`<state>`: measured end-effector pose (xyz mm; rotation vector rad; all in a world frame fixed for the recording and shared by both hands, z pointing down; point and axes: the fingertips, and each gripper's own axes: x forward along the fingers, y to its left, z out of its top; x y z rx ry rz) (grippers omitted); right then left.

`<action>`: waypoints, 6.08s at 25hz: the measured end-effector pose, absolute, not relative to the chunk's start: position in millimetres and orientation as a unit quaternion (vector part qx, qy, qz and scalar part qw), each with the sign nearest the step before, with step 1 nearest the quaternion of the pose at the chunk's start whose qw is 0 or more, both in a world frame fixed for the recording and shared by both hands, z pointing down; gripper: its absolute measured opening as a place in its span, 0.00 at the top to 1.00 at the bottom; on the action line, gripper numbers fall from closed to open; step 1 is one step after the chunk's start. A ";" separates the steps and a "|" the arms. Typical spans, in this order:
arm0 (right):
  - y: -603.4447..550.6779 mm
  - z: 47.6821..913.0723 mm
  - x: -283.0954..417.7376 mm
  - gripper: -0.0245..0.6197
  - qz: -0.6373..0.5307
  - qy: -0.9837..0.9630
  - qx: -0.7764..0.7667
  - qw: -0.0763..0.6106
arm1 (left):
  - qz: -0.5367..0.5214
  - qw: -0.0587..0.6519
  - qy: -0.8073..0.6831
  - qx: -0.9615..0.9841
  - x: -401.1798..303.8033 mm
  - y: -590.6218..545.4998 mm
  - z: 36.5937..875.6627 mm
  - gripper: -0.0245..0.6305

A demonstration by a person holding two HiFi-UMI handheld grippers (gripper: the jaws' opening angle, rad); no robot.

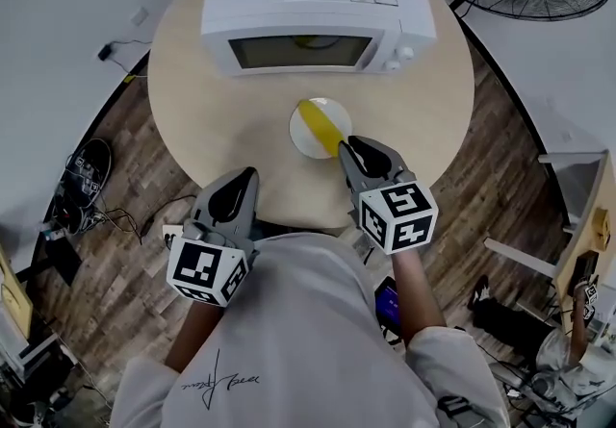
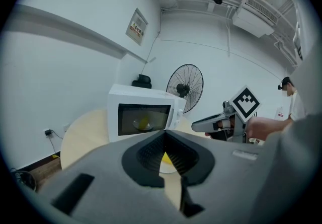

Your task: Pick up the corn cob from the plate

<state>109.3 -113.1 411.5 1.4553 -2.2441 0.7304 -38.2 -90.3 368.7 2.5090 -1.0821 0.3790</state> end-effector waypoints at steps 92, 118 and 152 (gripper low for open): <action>-173.4 609.0 95.3 0.54 0.353 -0.722 0.419 0.423 | 0.160 0.245 -0.428 0.855 -96.2 -125.1 407.8 0.97; -182.9 630.5 90.6 0.51 0.335 -0.710 0.414 0.462 | 0.168 0.256 -0.423 0.853 -98.8 -122.3 414.3 0.97; -183.7 624.9 102.5 0.55 0.370 -0.705 0.424 0.430 | 0.159 0.252 -0.419 0.858 -97.4 -114.1 410.5 0.97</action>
